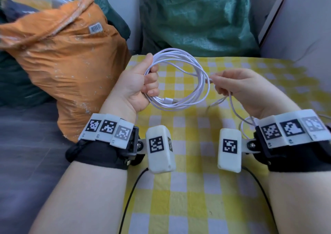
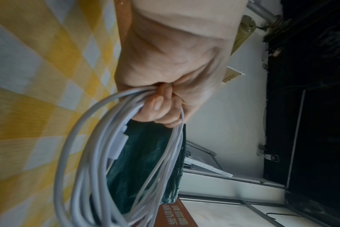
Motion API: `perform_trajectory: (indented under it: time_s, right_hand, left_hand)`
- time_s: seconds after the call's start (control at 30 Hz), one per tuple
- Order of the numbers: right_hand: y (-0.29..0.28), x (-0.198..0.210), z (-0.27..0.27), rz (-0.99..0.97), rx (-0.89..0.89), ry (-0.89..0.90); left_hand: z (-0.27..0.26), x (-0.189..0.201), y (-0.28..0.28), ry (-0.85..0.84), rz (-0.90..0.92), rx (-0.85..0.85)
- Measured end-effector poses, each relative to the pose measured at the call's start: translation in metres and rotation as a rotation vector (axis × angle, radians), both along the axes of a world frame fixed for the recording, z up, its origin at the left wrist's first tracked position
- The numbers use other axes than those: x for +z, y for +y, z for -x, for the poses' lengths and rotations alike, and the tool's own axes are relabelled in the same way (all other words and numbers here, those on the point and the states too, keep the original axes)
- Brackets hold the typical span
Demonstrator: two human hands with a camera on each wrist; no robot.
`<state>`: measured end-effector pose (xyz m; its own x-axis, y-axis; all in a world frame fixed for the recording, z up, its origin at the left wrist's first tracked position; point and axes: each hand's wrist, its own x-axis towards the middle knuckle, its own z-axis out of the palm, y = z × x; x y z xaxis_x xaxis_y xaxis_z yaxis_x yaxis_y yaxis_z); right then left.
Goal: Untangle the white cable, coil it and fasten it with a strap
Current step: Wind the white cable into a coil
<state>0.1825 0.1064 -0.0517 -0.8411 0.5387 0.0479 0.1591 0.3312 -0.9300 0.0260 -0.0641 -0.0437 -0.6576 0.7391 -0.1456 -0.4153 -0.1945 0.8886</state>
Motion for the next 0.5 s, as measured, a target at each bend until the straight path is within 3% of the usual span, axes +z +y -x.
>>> perform_trajectory:
  time_s: [0.27, 0.4, 0.5]
  right_hand:
    - [0.003, 0.004, 0.006, -0.077, -0.09, 0.083]
    - [0.017, -0.007, 0.0, -0.059, -0.43, 0.211]
    - [0.022, -0.011, 0.0, -0.148, -0.584, 0.174]
  left_hand:
    - [0.003, 0.02, -0.001, 0.109, 0.036, 0.254]
    - [0.012, 0.024, -0.003, 0.135, 0.021, 0.418]
    - [0.016, 0.013, -0.003, 0.141, 0.04, 0.554]
